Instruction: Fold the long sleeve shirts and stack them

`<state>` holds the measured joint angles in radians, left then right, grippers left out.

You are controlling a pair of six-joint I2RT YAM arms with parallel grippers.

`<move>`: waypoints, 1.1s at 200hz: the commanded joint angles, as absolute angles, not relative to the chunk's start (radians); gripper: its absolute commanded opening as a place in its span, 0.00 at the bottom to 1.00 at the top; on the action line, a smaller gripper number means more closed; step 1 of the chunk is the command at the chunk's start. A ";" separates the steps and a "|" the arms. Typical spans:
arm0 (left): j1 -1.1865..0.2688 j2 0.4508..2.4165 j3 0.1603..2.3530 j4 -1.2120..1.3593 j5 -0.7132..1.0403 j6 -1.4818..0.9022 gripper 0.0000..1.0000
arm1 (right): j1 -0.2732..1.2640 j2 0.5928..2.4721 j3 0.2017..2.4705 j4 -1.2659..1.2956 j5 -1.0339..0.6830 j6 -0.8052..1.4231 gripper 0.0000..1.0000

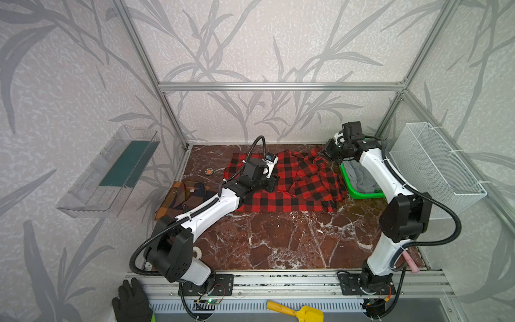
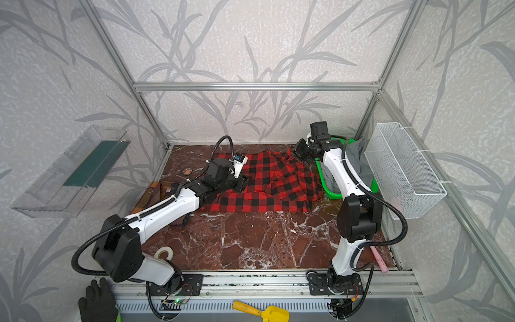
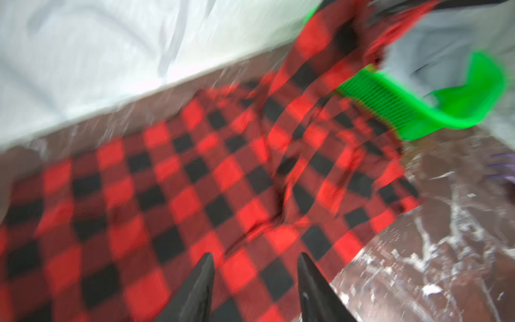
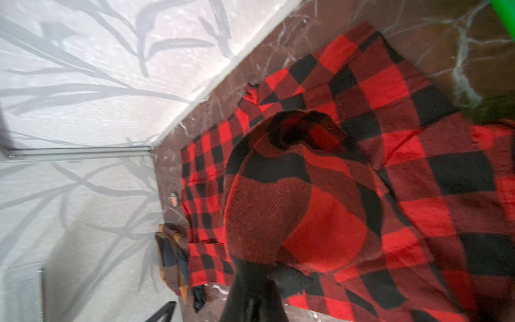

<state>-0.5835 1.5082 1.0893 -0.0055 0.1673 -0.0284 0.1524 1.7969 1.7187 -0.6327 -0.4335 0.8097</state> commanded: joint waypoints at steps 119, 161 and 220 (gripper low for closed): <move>-0.727 1.895 1.402 0.471 0.380 0.008 0.29 | 0.152 1.598 1.474 -0.276 -0.551 1.010 0.00; -0.730 1.895 1.395 0.494 0.380 -0.016 0.32 | 0.151 1.568 1.394 -0.165 -0.577 1.039 0.00; -0.732 1.849 1.338 0.487 0.256 0.141 0.45 | 0.145 1.543 1.379 -0.150 -0.597 1.039 0.00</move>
<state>-0.7265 1.8847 1.3705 0.4622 0.3305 0.0414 0.1524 1.5921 1.3849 -0.1852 -0.5774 1.0462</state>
